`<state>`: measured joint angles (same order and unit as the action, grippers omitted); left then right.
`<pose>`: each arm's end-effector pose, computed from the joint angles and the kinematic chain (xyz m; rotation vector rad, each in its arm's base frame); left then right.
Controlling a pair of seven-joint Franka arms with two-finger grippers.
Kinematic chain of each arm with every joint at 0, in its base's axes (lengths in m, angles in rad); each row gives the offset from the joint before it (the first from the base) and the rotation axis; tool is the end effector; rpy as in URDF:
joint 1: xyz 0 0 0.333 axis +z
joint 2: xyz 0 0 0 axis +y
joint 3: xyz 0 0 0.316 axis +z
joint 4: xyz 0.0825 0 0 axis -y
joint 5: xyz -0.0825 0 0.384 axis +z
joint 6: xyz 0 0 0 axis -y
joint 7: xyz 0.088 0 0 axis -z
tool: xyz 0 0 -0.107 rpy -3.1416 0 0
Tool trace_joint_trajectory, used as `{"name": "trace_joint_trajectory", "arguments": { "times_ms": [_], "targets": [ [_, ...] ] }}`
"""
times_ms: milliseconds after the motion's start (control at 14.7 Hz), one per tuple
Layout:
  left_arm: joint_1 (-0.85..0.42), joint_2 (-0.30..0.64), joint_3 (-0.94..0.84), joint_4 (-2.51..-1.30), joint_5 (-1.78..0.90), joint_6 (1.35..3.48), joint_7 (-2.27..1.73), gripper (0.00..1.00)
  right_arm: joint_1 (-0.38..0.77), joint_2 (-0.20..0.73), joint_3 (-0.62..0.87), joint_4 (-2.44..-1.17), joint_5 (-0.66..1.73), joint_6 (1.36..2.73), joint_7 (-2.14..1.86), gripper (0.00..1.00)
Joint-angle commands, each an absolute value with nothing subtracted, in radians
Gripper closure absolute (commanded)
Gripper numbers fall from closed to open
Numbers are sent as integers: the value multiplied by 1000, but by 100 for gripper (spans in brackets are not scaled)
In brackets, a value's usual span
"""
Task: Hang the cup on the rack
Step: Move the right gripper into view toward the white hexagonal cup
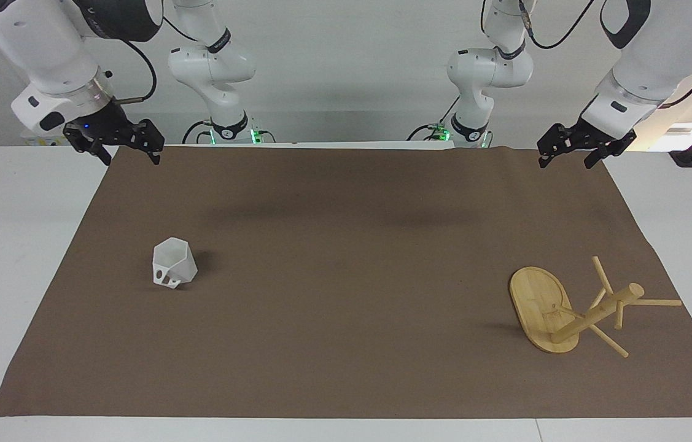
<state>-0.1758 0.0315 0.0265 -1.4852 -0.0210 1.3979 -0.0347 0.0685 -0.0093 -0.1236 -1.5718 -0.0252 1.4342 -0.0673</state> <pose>0.5396 -0.0840 0.6327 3.1216 -0.1827 -0.1880 0.5355 -0.0328 0.6181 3.1189 0.0163 -0.2024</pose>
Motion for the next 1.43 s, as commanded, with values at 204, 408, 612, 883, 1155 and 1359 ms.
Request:
{"name": "trace_joint_trajectory", "arguments": {
  "times_ms": [204,408,612,883,1155,1359],
  "targets": [
    [-173,8,25,-1509,-11,1390,-28,0,64,-17,-117,-1574,-41,1424,-52,0],
    [-173,6,25,-1509,-11,1390,-29,0,46,-21,-118,-1591,-26,1422,-67,0],
    [-172,6,25,-1509,-11,1390,-28,0,37,-23,-118,-1589,-9,1431,-182,0],
    [-173,8,25,-1509,-11,1390,-29,0,-9,-17,-118,-1606,71,1485,-482,0],
    [-173,6,25,-1509,-11,1390,-29,0,-115,34,-118,-1620,185,1555,-925,0],
    [-173,6,25,-1509,-11,1390,-28,0,-251,130,-118,-1618,367,1578,-1269,0]
  ]
}}
